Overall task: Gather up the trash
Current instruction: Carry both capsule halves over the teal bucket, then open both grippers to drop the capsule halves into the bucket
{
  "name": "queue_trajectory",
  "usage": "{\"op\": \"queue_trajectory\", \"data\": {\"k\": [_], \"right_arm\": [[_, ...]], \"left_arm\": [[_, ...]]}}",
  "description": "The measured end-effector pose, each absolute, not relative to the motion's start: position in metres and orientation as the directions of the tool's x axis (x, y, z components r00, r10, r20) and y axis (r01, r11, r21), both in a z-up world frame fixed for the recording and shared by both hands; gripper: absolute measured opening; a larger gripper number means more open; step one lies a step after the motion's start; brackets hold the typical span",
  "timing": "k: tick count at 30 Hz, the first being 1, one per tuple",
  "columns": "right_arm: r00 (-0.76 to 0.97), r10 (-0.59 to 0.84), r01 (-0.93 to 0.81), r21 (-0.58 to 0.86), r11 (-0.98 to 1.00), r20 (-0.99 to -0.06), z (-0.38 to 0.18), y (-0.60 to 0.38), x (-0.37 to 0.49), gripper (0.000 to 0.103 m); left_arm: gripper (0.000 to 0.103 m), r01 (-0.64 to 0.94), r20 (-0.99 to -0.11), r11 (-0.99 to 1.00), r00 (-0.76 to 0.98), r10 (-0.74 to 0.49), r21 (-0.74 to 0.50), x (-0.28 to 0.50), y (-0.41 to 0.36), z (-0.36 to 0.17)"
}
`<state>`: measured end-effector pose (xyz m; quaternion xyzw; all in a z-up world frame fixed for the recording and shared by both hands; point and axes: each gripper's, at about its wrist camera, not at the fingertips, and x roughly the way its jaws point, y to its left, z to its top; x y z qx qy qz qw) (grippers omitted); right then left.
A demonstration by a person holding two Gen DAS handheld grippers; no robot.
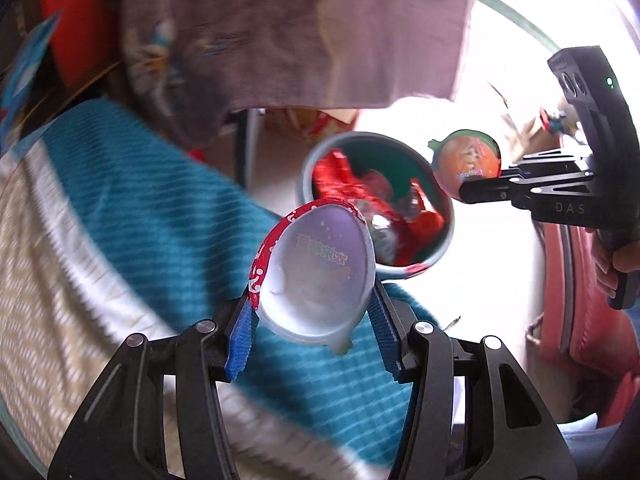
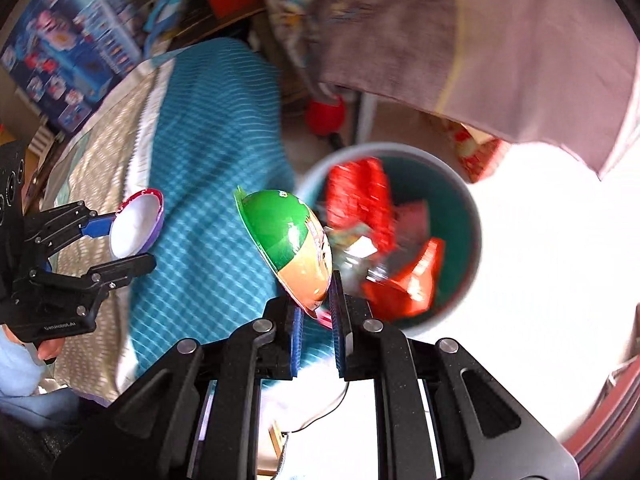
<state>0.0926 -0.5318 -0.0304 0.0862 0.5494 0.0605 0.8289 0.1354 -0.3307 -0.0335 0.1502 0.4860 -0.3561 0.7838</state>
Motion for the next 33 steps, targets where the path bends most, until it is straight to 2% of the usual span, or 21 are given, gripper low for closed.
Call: {"op": "queue_trajectory", "data": {"k": [17, 21, 23, 33], "right_arm": [[0.357, 0.176, 0.072, 0.215, 0.974, -0.917, -0.052, -0.604, 0.094, 0.012], [0.344, 0.173, 0.076, 0.211, 0.975, -0.923, -0.056, -0.610, 0.096, 0.012], [0.339, 0.172, 0.077, 0.210, 0.975, -0.925, -0.057, -0.611, 0.098, 0.012], [0.319, 0.193, 0.038, 0.216, 0.976, -0.928, -0.063, -0.595, 0.113, 0.014]], "left_arm": [[0.055, 0.772, -0.897, 0.615, 0.144, -0.418, -0.163, 0.154, -0.448, -0.079], [0.066, 0.771, -0.906, 0.622, 0.157, -0.392, -0.136, 0.158, -0.459, -0.087], [0.076, 0.767, -0.910, 0.631, 0.172, -0.377, -0.116, 0.159, -0.459, -0.090], [0.082, 0.725, -0.915, 0.679, 0.186, -0.357, -0.117, 0.160, -0.430, -0.090]]}}
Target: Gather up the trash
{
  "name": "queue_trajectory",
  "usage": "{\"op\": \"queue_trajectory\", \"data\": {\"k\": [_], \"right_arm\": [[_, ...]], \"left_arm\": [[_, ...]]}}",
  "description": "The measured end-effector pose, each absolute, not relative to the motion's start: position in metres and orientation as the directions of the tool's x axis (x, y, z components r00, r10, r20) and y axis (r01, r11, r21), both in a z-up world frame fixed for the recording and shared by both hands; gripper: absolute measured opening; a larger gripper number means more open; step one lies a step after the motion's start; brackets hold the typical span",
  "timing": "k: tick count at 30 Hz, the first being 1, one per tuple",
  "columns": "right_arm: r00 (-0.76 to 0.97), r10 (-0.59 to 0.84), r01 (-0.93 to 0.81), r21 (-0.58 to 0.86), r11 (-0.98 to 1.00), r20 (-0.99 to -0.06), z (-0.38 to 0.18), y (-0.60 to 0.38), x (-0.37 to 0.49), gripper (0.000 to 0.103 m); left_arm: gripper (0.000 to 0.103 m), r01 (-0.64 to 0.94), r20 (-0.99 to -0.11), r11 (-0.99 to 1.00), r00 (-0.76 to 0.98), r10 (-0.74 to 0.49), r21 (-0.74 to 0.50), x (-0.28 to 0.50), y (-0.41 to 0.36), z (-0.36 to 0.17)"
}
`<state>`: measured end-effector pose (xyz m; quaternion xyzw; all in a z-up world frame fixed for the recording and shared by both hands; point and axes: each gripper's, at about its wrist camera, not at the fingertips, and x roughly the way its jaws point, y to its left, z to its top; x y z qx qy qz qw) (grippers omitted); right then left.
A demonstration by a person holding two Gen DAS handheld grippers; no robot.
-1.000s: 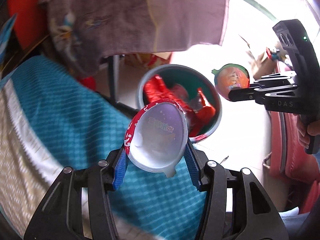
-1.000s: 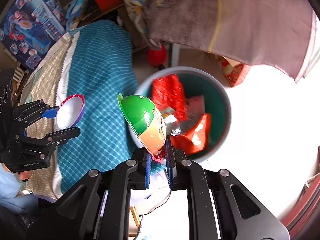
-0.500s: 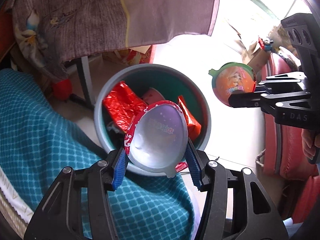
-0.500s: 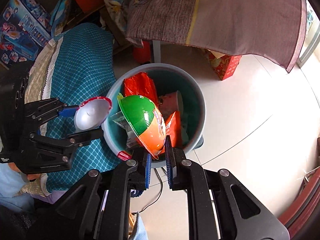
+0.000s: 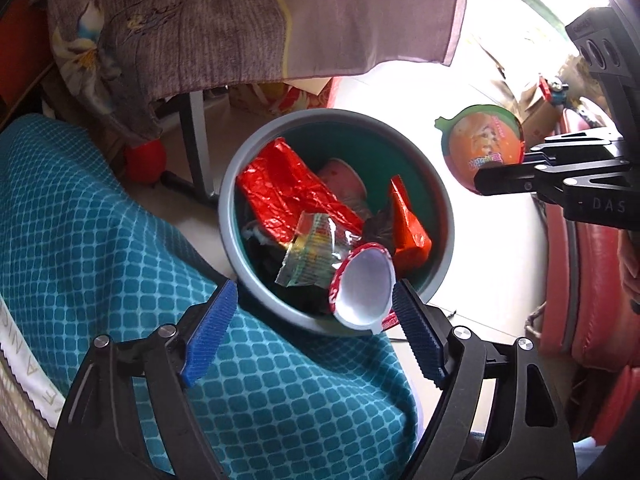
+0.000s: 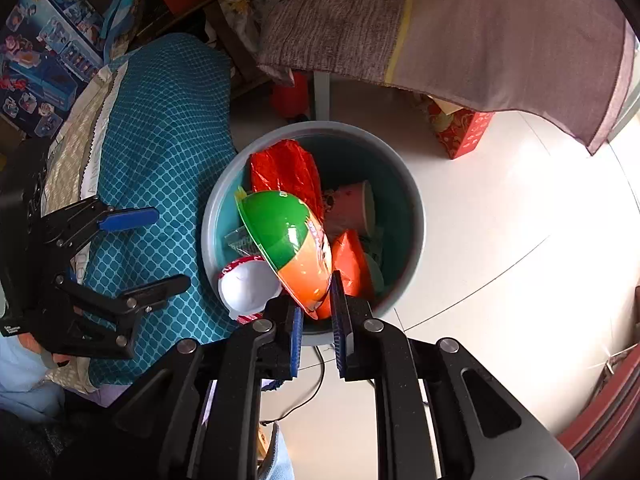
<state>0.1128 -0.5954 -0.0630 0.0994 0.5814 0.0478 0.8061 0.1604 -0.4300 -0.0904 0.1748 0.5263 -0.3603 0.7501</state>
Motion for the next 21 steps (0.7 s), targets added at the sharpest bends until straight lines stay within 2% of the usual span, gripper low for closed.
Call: {"op": "queue_trajectory", "data": {"k": [2, 3, 5, 7, 11, 14, 21], "right_arm": [[0.320, 0.189, 0.026, 0.208, 0.978, -0.929, -0.063, -0.591, 0.118, 0.017], [0.319, 0.189, 0.025, 0.207, 0.978, -0.929, -0.063, -0.590, 0.121, 0.022], [0.327, 0.178, 0.023, 0.197, 0.980, -0.928, -0.063, -0.586, 0.125, 0.039], [0.330, 0.176, 0.027, 0.196, 0.980, -0.927, -0.062, -0.586, 0.127, 0.045], [0.338, 0.162, 0.030, 0.183, 0.983, -0.927, -0.059, -0.585, 0.125, 0.070], [0.340, 0.158, 0.037, 0.181, 0.983, -0.927, -0.053, -0.584, 0.120, 0.076], [0.377, 0.140, 0.043, 0.168, 0.985, -0.915, -0.032, -0.577, 0.101, 0.081]], "left_arm": [[0.086, 0.718, -0.913, 0.686, 0.194, -0.360, -0.118, 0.159, -0.424, -0.089], [0.087, 0.714, -0.911, 0.690, 0.200, -0.361, -0.116, 0.159, -0.421, -0.089], [0.088, 0.705, -0.910, 0.699, 0.203, -0.361, -0.120, 0.159, -0.416, -0.088], [0.088, 0.698, -0.911, 0.705, 0.202, -0.359, -0.124, 0.160, -0.411, -0.089], [0.088, 0.687, -0.911, 0.716, 0.207, -0.357, -0.125, 0.161, -0.405, -0.087], [0.089, 0.676, -0.908, 0.725, 0.209, -0.363, -0.134, 0.161, -0.400, -0.084], [0.090, 0.657, -0.889, 0.744, 0.260, -0.376, -0.123, 0.151, -0.384, -0.066]]}}
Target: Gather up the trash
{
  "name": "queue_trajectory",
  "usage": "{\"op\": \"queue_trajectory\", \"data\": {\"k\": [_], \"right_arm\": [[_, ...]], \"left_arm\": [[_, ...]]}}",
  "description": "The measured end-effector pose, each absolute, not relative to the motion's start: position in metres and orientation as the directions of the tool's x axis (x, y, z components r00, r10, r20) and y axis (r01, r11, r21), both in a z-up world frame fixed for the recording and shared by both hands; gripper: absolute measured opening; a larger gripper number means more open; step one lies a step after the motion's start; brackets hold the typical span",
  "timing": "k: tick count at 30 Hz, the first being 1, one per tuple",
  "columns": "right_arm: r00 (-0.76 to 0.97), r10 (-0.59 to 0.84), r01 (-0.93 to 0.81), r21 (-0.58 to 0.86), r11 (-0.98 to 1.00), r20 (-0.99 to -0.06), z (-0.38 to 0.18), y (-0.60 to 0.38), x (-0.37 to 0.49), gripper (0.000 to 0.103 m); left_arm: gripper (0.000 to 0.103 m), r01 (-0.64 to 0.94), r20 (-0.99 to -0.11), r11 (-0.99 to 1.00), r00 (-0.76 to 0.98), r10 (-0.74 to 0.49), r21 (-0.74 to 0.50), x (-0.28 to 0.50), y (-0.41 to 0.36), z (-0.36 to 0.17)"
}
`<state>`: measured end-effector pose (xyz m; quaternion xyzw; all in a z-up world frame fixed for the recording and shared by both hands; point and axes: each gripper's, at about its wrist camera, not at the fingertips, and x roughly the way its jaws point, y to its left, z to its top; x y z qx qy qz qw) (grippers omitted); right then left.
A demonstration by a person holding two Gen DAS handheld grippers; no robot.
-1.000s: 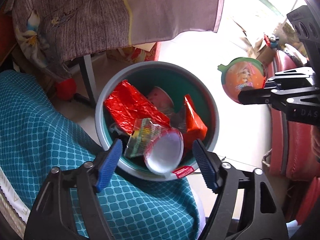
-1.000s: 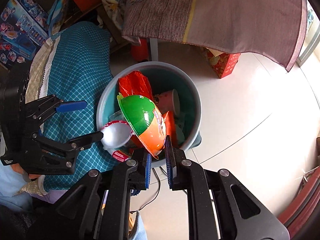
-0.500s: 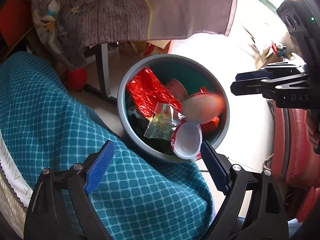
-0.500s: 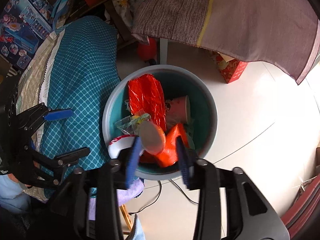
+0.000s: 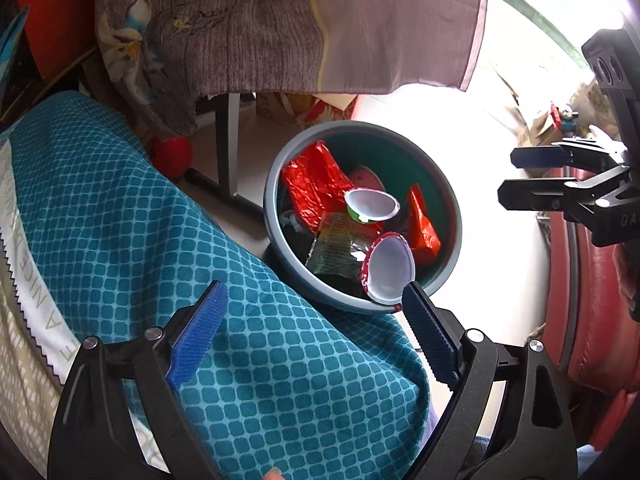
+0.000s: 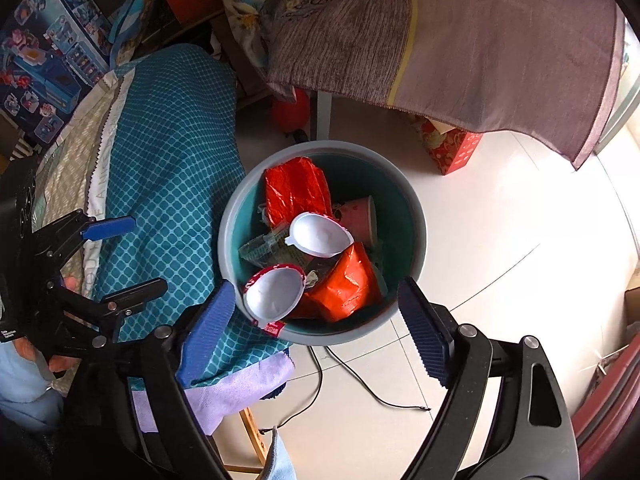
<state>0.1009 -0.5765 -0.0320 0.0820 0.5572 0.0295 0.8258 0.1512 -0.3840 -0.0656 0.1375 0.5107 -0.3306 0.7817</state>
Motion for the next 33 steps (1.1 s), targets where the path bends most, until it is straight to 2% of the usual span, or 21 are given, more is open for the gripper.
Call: {"op": "queue_trajectory", "data": {"k": [3, 10, 19, 33], "right_arm": [[0.401, 0.131, 0.042, 0.161, 0.986, -0.907, -0.019, -0.569, 0.091, 0.083], [0.449, 0.110, 0.019, 0.132, 0.991, -0.887, 0.013, -0.549, 0.063, 0.092], [0.486, 0.045, 0.002, 0.053, 0.999, -0.873, 0.039, -0.523, 0.024, 0.094], [0.479, 0.021, 0.035, 0.043, 0.998, -0.878, 0.029, -0.510, -0.019, 0.096]], "left_arm": [[0.099, 0.649, -0.876, 0.751, 0.287, -0.387, -0.119, 0.145, -0.377, -0.054], [0.099, 0.620, -0.835, 0.778, 0.373, -0.404, -0.100, 0.127, -0.356, -0.018], [0.099, 0.589, -0.791, 0.805, 0.459, -0.405, -0.071, 0.098, -0.332, 0.019], [0.099, 0.546, -0.788, 0.835, 0.487, -0.378, -0.064, 0.067, -0.315, 0.021]]}}
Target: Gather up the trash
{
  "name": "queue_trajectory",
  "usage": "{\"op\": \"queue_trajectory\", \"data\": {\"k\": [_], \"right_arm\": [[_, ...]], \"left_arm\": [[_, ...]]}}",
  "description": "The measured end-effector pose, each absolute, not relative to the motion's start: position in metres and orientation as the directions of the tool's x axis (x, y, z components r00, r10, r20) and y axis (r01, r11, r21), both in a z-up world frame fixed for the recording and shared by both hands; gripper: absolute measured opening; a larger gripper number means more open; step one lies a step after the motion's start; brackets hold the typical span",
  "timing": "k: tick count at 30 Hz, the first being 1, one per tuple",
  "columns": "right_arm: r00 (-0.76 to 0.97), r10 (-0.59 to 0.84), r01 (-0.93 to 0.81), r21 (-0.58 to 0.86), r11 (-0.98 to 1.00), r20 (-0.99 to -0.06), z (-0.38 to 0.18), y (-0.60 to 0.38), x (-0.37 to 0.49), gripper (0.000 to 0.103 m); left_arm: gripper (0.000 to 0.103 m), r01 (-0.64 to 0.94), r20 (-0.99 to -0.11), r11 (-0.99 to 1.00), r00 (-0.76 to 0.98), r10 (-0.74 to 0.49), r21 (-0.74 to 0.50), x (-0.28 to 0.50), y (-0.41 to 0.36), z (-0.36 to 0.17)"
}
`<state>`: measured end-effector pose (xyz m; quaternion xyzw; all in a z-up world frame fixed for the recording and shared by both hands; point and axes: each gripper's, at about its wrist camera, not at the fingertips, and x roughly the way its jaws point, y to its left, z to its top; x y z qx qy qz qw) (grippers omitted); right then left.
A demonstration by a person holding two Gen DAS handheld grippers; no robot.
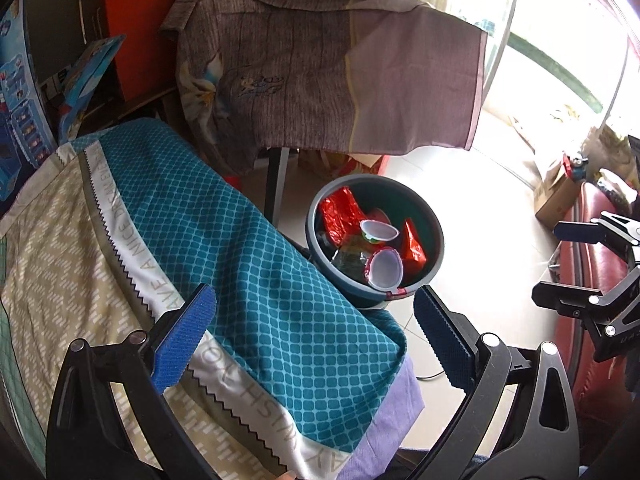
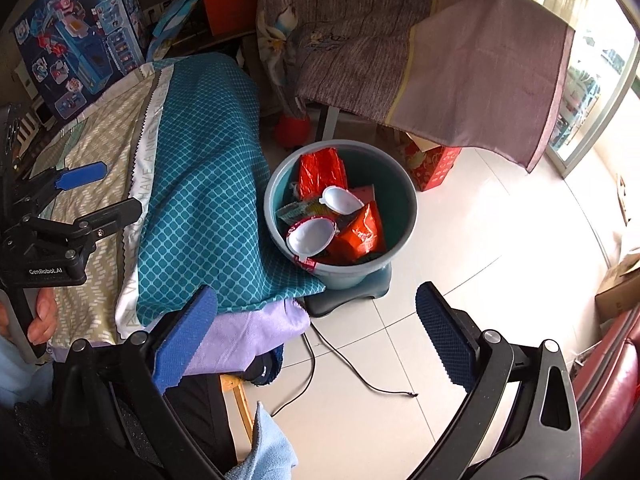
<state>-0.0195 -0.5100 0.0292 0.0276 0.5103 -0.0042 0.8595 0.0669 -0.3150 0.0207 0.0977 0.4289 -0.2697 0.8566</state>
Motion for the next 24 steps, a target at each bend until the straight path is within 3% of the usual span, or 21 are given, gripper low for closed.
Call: {"op": "queue_trajectory", "data": {"k": [24], "right_arm": [[0.491, -0.023, 0.039, -0.004, 0.999, -0.871, 0.009, -0.495, -0.043, 0.096]], "left_arm": [[0.099, 0.518, -0.807, 0.853, 0.479, -0.346, -0.058, 0.045, -0.307, 0.007]]}}
